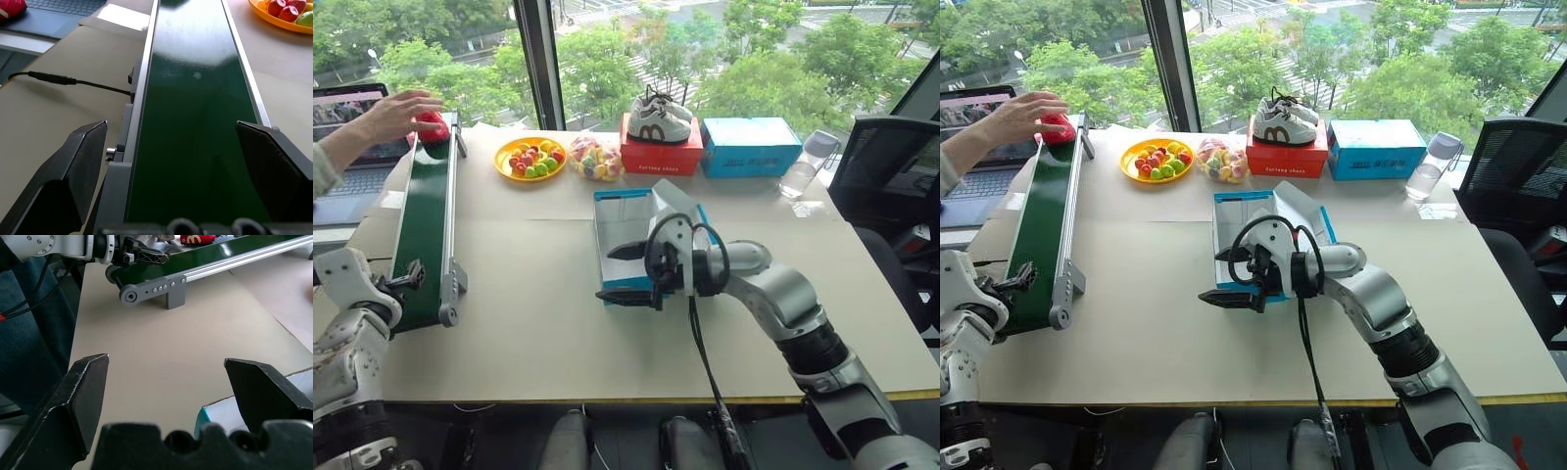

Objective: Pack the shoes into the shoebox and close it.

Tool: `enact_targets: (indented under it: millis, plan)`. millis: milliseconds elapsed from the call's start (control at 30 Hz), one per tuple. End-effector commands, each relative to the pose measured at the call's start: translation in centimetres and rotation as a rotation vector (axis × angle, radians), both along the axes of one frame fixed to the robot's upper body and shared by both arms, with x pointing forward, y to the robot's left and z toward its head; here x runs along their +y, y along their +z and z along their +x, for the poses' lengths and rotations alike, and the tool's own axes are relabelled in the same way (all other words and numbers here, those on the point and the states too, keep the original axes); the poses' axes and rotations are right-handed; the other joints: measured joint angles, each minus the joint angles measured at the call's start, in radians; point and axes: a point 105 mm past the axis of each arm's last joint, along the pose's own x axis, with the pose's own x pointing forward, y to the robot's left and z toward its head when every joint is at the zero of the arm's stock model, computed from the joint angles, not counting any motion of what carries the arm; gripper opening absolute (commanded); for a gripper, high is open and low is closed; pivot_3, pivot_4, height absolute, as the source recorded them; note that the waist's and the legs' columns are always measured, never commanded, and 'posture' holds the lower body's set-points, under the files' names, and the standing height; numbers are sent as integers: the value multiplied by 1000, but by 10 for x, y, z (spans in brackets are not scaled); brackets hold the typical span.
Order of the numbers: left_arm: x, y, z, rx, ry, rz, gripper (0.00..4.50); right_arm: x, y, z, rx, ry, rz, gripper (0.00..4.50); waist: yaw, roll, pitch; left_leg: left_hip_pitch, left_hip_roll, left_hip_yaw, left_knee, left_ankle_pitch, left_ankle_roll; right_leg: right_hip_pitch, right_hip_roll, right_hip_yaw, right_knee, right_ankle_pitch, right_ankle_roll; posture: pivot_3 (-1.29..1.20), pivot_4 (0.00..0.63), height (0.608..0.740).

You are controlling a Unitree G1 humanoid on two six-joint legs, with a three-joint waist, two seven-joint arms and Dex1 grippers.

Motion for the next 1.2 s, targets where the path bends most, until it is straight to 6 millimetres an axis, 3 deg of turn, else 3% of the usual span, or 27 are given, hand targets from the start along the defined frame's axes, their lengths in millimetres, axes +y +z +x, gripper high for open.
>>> enact_targets:
  millis: [33,200,467,967,1200]
  plan:
    - [-4,11,0,-31,-13,17,4500,0,-1,0,-46,-15,-4,4443,-1,0,0,0,0,0,0,0,0,0,0,0,0,0,0,0,150,735]
    - [-5,12,2,-19,-7,20,4500,-3,-8,7,-50,-72,-20,4443,-1,0,0,0,1,1,0,0,0,0,1,0,0,0,-1,0,150,735]
    - [-5,33,10,-6,-2,22,4500,-6,-15,12,-42,-129,-22,4443,-1,-1,0,0,2,1,0,0,-1,0,2,1,0,1,-1,0,150,735]
    - [-3,32,15,66,21,-11,4500,-6,-17,15,-24,-178,6,4443,-8,-2,0,0,3,1,0,0,-1,0,4,1,0,1,-1,0,150,735]
    - [-4,32,17,69,15,-3,4500,-14,-27,18,-26,-209,-26,4443,-7,-2,0,0,3,1,0,0,-1,0,4,1,0,1,-2,0,150,735]
